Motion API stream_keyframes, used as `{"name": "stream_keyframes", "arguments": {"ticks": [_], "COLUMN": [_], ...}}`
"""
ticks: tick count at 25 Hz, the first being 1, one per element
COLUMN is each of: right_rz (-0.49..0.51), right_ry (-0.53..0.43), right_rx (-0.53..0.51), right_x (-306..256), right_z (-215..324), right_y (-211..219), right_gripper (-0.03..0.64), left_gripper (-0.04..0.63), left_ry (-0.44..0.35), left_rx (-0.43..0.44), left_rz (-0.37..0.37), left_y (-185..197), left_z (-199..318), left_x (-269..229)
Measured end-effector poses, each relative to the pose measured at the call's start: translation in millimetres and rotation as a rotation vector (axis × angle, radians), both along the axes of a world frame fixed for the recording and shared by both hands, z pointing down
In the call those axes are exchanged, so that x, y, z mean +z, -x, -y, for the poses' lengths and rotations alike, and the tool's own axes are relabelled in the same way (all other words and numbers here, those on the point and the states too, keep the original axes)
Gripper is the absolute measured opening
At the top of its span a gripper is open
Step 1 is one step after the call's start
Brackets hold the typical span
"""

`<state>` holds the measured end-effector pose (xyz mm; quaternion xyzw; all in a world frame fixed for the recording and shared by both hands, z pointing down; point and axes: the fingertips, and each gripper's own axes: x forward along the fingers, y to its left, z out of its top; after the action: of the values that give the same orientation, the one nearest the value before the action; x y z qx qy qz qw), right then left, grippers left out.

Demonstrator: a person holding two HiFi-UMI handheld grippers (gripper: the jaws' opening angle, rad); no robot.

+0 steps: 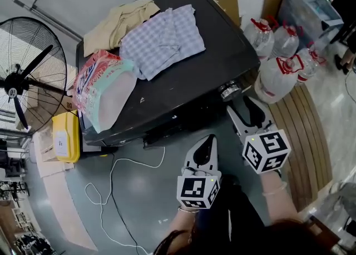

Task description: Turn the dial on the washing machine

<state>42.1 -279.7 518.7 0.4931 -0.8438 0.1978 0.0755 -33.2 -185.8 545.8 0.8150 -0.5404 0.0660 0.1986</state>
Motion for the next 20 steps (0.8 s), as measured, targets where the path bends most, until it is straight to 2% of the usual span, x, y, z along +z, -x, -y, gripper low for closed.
{"name": "stream_keyframes", "arguments": {"ticks": [10,20], "right_rz": [-0.005,-0.017], "right_ry": [0.004,-0.002], "right_rx": [-0.038,-0.106], "right_x": [-20,-45], "right_z": [-26,-57], "right_y": [-7,-7], "right_gripper": [0.206,0.143], "left_gripper": [0.017,0.017], "left_ry": [-0.027,-0.031], "left_rx": [-0.049,-0.177], "left_rz": [0.021,0.007], "left_y": [6,33], "left_z": [-11,-34], "left_x": [-33,-65]}}
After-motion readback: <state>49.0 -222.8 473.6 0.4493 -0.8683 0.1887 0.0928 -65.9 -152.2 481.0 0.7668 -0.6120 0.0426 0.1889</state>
